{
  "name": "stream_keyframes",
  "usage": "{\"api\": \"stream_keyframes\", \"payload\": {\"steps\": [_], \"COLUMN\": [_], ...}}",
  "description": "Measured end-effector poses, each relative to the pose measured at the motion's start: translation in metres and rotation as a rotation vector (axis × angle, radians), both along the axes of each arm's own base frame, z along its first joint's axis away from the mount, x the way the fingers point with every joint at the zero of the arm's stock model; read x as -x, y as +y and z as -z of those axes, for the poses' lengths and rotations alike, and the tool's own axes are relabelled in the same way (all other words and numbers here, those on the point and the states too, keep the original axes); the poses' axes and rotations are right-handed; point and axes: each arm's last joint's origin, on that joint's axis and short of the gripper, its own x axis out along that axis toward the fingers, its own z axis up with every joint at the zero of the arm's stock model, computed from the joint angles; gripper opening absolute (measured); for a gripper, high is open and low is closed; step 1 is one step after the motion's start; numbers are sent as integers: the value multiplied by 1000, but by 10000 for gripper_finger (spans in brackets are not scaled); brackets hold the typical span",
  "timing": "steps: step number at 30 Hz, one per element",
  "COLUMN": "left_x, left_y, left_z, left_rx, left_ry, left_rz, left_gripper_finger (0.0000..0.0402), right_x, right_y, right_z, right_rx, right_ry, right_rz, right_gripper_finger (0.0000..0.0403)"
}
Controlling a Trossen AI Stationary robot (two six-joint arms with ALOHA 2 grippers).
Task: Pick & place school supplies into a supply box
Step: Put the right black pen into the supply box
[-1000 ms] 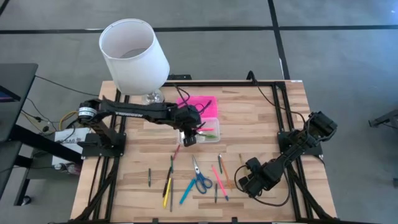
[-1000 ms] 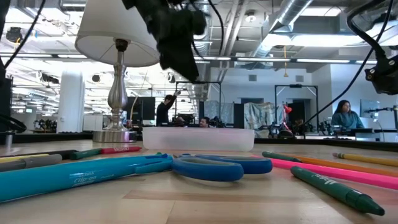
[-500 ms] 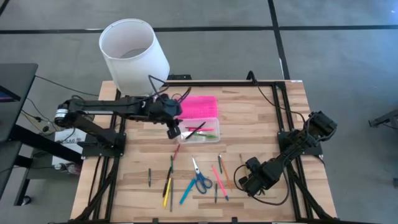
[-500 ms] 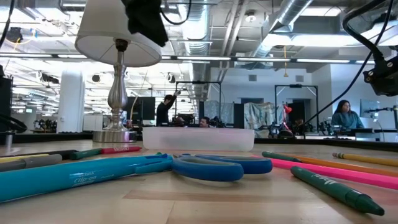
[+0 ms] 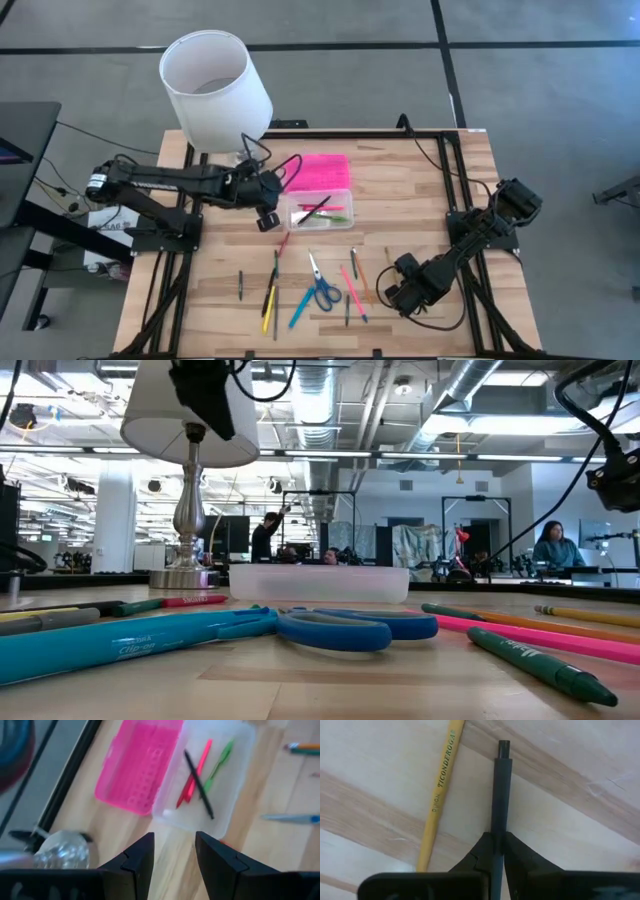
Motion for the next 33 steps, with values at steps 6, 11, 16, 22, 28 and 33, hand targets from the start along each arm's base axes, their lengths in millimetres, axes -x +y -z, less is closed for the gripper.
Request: {"api": "stream_keyframes", "payload": {"steps": [6,11,16,22,28,33], "left_x": [7,9,9,10,11,11], "left_y": [-5,-10,-13,-13,-15,-18], "left_z": [3,3,3,3,4,4], "left_rx": [1,-14,-18,-6,-3,4], "left_ry": [53,47,39,45,48,40], "left_rz": [-42,-58,-65,-80,-81,-84], "left_gripper_finger": [139,139,139,139,139,139], "right_x": [-2,-5,-5,-1,4,-3], "right_y": [1,2,-1,-7,-17,-34], "right_z": [-2,-5,-12,-32,-56,-72], "right_rx": [23,62,106,140,170,194], "right_ry": [-32,-69,-127,-218,-318,-376], "right_rz": [-28,-64,-69,-67,-73,-143], "right_gripper_finger": [9,7,7,7,7,7]}}
